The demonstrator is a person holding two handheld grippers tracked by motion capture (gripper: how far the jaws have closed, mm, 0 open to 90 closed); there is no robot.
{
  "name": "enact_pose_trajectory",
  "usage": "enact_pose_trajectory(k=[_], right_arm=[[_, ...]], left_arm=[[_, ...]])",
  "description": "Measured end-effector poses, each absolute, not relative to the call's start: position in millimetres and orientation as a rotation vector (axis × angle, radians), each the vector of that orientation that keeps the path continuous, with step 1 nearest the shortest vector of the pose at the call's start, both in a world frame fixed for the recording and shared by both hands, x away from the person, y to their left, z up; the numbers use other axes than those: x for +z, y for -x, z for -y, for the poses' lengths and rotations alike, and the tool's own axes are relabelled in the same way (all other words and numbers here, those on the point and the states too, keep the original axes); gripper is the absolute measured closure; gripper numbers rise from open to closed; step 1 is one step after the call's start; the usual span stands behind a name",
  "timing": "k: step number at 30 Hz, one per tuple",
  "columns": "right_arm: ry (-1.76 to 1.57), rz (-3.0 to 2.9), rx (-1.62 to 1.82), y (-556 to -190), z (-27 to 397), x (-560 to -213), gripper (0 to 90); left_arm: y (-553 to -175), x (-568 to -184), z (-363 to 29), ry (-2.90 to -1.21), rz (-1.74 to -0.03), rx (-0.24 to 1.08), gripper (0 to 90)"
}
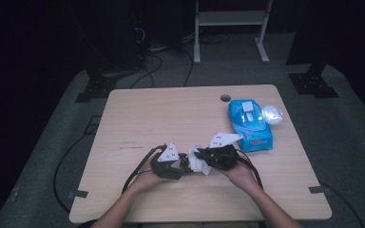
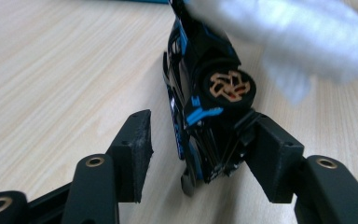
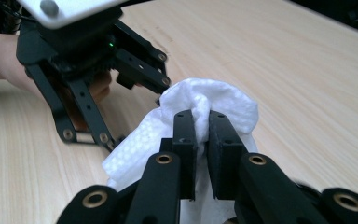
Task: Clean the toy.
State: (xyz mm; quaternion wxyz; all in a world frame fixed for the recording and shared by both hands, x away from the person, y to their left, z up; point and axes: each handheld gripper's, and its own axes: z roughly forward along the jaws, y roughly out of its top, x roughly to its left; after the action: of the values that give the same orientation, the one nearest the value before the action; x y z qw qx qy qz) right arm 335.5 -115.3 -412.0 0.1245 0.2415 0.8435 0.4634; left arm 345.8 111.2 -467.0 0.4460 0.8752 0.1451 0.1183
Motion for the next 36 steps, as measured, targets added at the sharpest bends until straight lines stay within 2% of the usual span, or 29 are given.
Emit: enact_pose_trajectory(k=[3, 5, 17, 25, 33, 36], right_arm=[[-0.705, -2.5, 1.352, -341, 102, -415, 81.9], [-0.702, -2.522, 1.334, -342, 94, -419, 82.0], [-0.725, -2.512, 1.3, -348, 98, -422, 81.9], [-0.721, -2.521, 1.32, -348, 86, -423, 81.9], [-0.812, -2.463, 1.263, -357, 111, -422, 81.9], [-0.796, -2.463, 1.265, -354, 106, -422, 81.9]], left_arm=[[-344, -468, -110, -2.192, -0.338, 0.341, 55.4], [-345, -468, -110, -2.192, -0.343, 0.348, 56.3], [-345, -468, -110, -2.183, -0.34, 0.356, 56.5], [-346, -468, -109, -2.173, -0.352, 0.352, 56.9], [-347, -468, -109, -2.172, -0.341, 0.354, 56.7], [-346, -468, -109, -2.17, -0.342, 0.358, 56.5]])
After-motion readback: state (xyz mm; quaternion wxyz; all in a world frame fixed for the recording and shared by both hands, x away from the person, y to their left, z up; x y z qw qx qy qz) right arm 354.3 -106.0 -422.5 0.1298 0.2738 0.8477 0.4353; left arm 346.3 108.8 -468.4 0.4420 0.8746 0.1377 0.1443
